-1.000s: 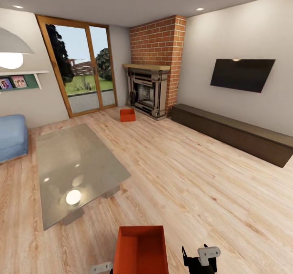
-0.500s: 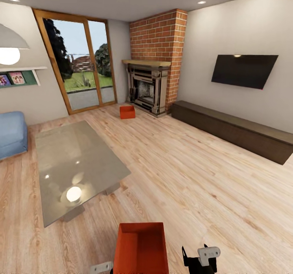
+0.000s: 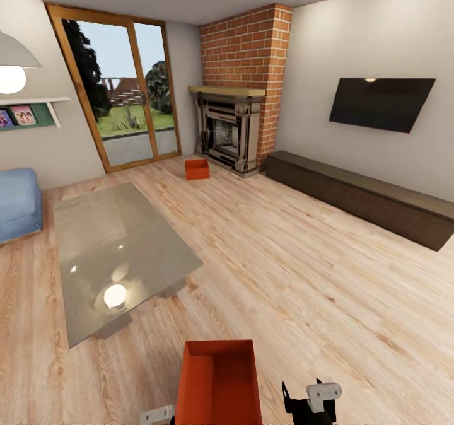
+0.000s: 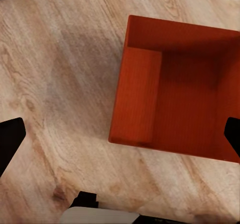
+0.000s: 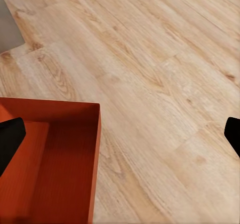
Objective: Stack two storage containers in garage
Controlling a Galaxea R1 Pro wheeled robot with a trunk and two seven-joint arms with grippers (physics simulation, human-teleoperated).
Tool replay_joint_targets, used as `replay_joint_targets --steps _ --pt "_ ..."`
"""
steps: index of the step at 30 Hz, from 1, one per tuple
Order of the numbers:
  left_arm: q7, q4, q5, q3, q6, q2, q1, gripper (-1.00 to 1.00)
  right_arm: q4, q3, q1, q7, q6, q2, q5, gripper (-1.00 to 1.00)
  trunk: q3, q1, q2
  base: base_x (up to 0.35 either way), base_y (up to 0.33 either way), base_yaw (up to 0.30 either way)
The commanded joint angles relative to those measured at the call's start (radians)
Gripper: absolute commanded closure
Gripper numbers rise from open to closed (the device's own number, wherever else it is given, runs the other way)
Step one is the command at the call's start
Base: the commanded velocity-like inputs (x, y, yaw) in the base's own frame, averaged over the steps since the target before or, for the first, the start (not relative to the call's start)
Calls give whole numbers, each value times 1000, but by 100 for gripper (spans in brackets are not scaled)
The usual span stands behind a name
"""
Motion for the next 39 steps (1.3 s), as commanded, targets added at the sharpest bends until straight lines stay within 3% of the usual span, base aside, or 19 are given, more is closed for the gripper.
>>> replay_joint_targets --steps 1,14,21,25,35,39 --pt "1 0 8 0 -4 0 -1 -100 0 1 -1 -6 -1 0 9 -100 -4 0 -2 0 0 0" --pt "1 1 8 0 -5 -1 -1 -100 0 1 -1 -6 0 0 8 -100 -25 0 -2 0 0 0" --pt "5 32 15 3 -27 -23 12 -100 40 0 -1 -6 4 30 7 -100 -25 1 -2 0 0 0" --pt "-1 34 20 -2 -34 -2 17 -100 62 1 -1 -4 3 35 9 -100 -25 1 -2 0 0 0" --pt "1 -9 16 -6 -22 10 18 -100 81 1 -1 -4 3 35 10 -100 -25 1 -2 153 0 0" --pt "2 -31 -4 -4 -15 13 18 -100 81 0 -1 -4 3 35 12 -100 -25 1 -2 301 0 0"
